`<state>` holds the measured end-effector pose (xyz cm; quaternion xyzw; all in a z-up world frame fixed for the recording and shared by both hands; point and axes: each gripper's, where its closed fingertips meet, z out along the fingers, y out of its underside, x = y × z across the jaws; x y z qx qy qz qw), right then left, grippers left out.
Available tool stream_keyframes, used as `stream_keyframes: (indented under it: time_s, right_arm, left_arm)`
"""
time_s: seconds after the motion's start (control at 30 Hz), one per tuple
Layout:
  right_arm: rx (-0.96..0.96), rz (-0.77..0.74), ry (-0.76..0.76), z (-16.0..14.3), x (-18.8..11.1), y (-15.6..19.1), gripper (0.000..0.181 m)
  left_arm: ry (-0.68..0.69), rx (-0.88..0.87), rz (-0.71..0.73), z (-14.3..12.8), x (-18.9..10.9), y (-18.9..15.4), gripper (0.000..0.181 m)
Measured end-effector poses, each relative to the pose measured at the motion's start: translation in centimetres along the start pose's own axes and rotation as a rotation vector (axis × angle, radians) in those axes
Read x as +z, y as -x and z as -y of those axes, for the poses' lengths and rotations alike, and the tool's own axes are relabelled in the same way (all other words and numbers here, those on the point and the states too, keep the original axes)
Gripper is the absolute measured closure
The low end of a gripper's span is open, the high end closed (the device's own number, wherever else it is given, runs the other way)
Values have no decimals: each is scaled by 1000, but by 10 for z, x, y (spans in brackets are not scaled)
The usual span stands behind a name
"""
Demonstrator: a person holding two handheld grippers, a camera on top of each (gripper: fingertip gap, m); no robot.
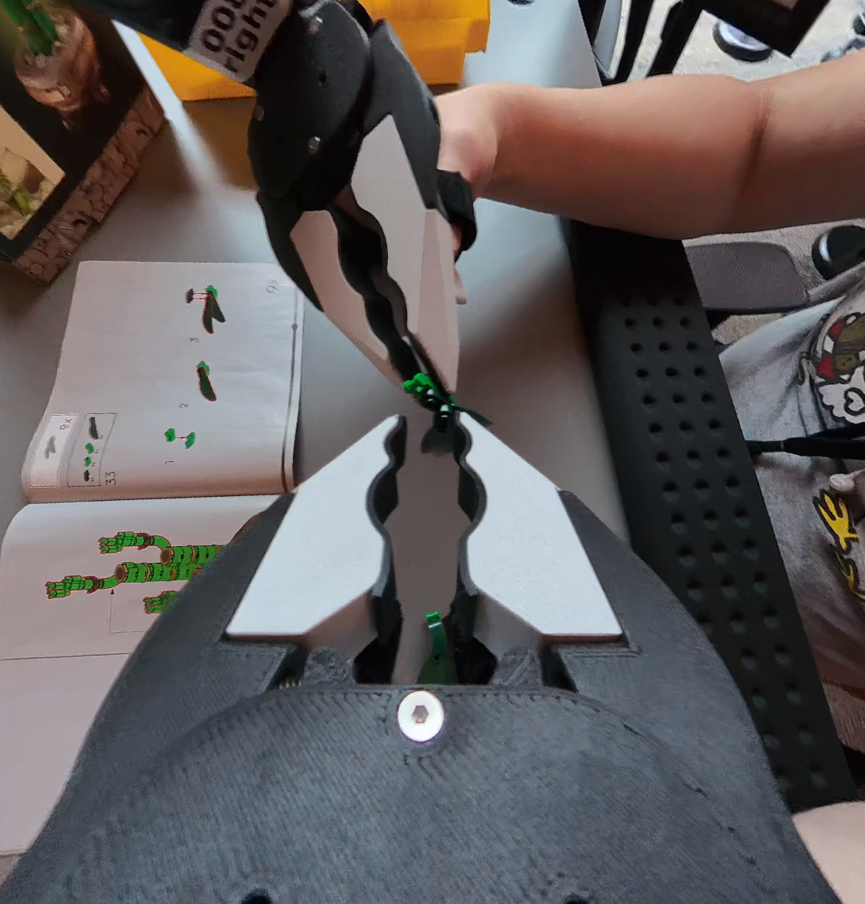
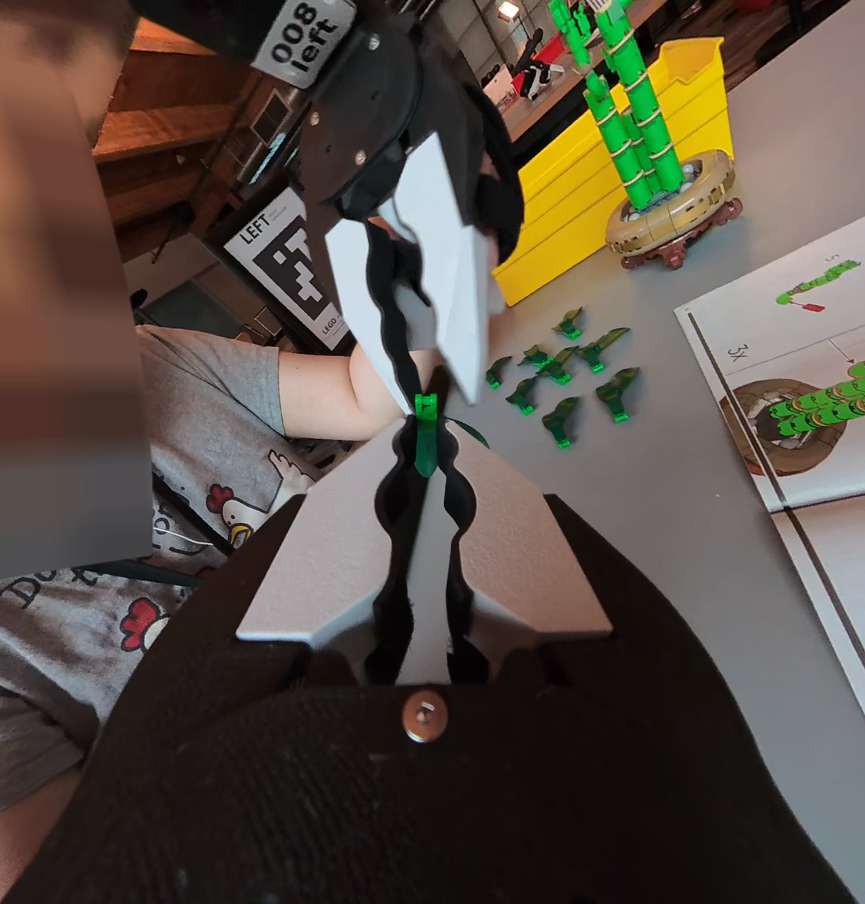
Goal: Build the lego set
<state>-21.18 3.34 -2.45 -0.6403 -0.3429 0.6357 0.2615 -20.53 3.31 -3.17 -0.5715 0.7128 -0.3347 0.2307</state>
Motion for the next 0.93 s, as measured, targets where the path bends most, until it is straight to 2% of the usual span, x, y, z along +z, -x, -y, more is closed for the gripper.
stream_keyframes:
  time_s: [0.07,0.13,0.3,0.4,0.5,0.53,0.67,0.73,0.83,0.93]
  right_arm:
    - [-14,-2,-18,2,-1,0,176]
    - [-20,-10,-66,9,-5,-2,176]
    - [-21,-43,-351,48,-33,-9,176]
    - [-14,-13,-513,67,-57,-3,176]
    - [-60,-46,-543,71,-71,1,176]
    - [-88,-55,-544,73,-76,6,176]
    - [-290,-54,-600,82,-100,38,176]
    - [-362,-42,-579,78,-104,48,176]
    - [-400,-5,-515,69,-101,54,176]
    - [-458,-33,-533,69,-101,50,176]
  left_arm:
    - [-22,-19,29,-1,-5,8,150]
    - [-86,-50,44,3,-14,16,147]
    - [-280,-137,75,31,-35,29,136]
    - [-264,-116,174,37,-27,37,131]
    - [-259,-112,286,41,-17,47,138]
    - [-281,-130,284,44,-14,47,139]
    - [-398,-282,70,57,-9,34,137]
    - [-459,-345,-57,63,-15,27,134]
    - [-549,-407,-235,72,-28,15,135]
    - [-563,-496,-335,72,-27,12,136]
